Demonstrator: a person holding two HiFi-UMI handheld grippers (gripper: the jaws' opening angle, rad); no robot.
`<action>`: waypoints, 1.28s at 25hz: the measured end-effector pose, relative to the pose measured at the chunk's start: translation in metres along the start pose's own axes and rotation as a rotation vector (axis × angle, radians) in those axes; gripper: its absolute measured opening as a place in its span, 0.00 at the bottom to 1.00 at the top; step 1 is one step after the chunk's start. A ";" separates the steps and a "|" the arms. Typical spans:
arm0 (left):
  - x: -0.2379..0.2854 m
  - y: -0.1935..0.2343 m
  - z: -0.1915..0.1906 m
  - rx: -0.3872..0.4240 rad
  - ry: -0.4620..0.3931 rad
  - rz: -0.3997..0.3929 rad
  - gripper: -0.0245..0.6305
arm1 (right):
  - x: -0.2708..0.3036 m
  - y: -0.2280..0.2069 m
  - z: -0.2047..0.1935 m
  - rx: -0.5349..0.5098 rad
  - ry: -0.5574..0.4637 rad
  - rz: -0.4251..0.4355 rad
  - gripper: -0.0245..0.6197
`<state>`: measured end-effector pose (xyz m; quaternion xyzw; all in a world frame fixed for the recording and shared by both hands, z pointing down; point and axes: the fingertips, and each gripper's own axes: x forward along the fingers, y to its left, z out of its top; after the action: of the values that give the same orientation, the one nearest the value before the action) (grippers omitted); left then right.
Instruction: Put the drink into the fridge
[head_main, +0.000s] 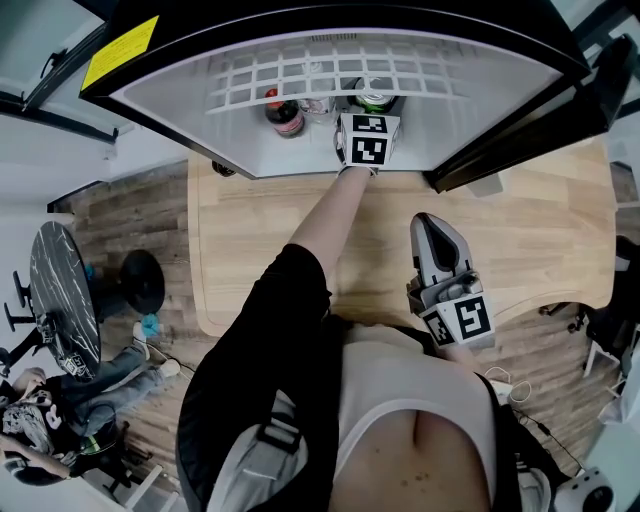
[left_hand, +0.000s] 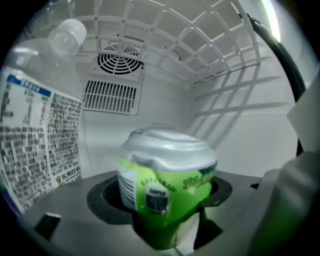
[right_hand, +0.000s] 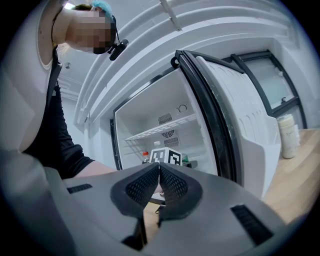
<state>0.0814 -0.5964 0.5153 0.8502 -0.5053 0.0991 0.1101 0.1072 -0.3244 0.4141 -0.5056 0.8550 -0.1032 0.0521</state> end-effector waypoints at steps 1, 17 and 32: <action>-0.001 -0.001 0.000 0.003 0.005 0.000 0.57 | 0.000 0.000 0.000 0.000 -0.001 0.000 0.08; -0.010 -0.002 0.000 0.039 0.030 0.013 0.57 | 0.000 0.004 0.002 -0.001 -0.005 0.008 0.08; -0.034 -0.004 -0.004 0.089 0.014 0.043 0.57 | 0.000 0.010 0.001 0.004 -0.010 0.013 0.08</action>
<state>0.0693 -0.5651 0.5090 0.8425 -0.5175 0.1299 0.0737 0.0987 -0.3197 0.4107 -0.5005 0.8578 -0.1020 0.0580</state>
